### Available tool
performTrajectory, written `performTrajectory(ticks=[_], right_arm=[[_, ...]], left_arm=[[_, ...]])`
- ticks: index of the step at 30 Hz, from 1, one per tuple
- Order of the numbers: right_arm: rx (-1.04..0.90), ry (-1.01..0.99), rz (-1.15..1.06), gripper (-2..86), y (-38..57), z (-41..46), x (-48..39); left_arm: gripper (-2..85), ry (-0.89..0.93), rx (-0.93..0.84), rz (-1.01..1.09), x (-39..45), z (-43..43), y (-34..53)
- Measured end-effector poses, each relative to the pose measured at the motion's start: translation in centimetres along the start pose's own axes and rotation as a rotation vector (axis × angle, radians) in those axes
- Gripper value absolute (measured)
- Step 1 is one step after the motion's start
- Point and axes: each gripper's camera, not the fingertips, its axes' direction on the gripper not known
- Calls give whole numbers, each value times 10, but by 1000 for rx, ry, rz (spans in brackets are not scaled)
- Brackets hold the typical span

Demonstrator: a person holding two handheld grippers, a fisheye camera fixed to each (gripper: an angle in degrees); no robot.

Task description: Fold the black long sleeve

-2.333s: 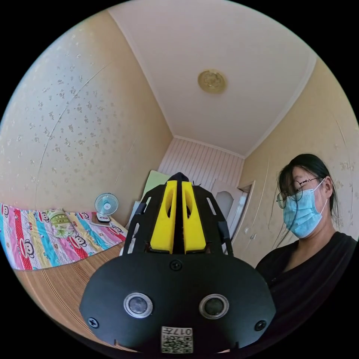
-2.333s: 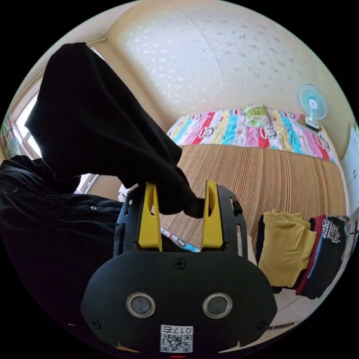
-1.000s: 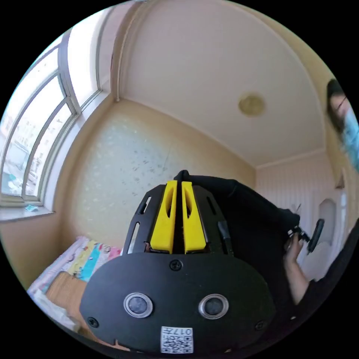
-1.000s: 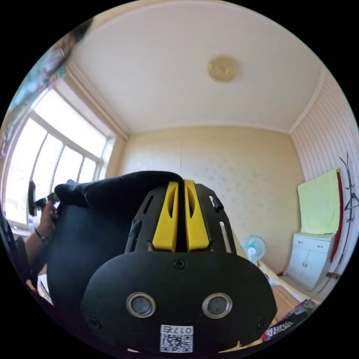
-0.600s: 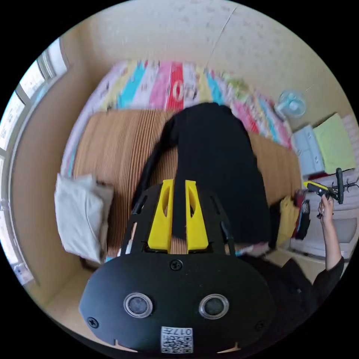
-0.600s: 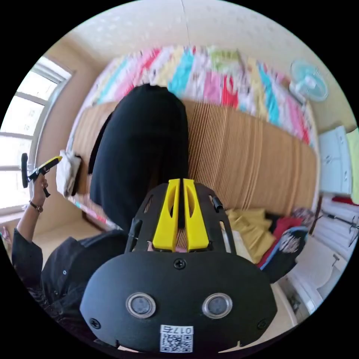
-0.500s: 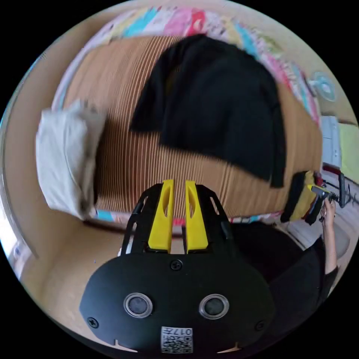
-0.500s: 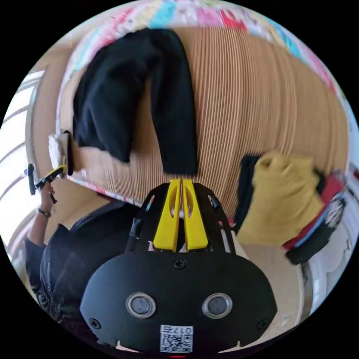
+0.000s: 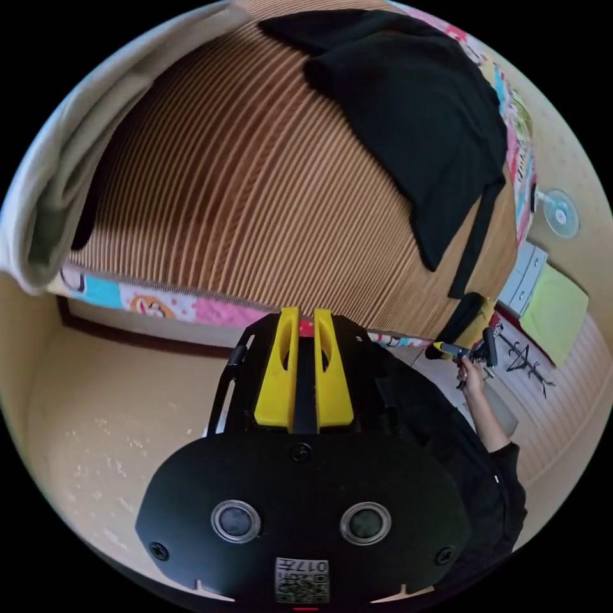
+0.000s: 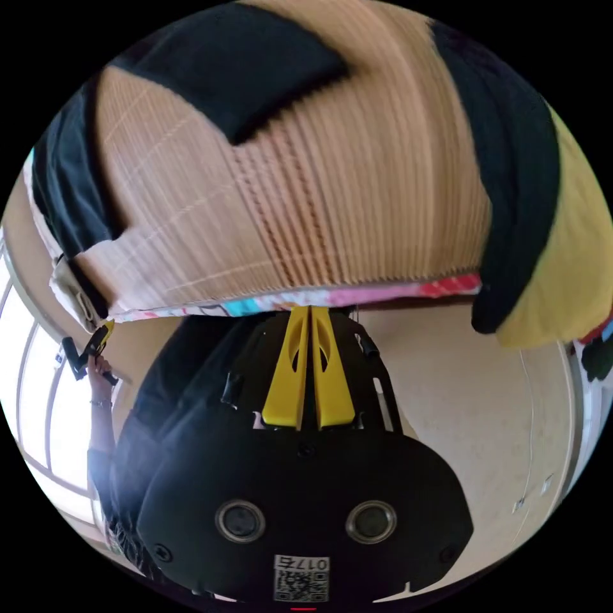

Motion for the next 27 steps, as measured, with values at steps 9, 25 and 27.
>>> performTrajectory(ticks=[9, 25, 27], right_arm=[[121, 103, -444, 5, -75, -85, -239], [546, 313, -555, 4, 17, -48, -97], [474, 365, -549, 3, 27, -44, -67]], left_arm=[[9, -236, -172, 343, 75, -22, -49], [9, -275, -342, 565, 19, -43, -23], [32, -248, -238, 511, 19, -76, -37]])
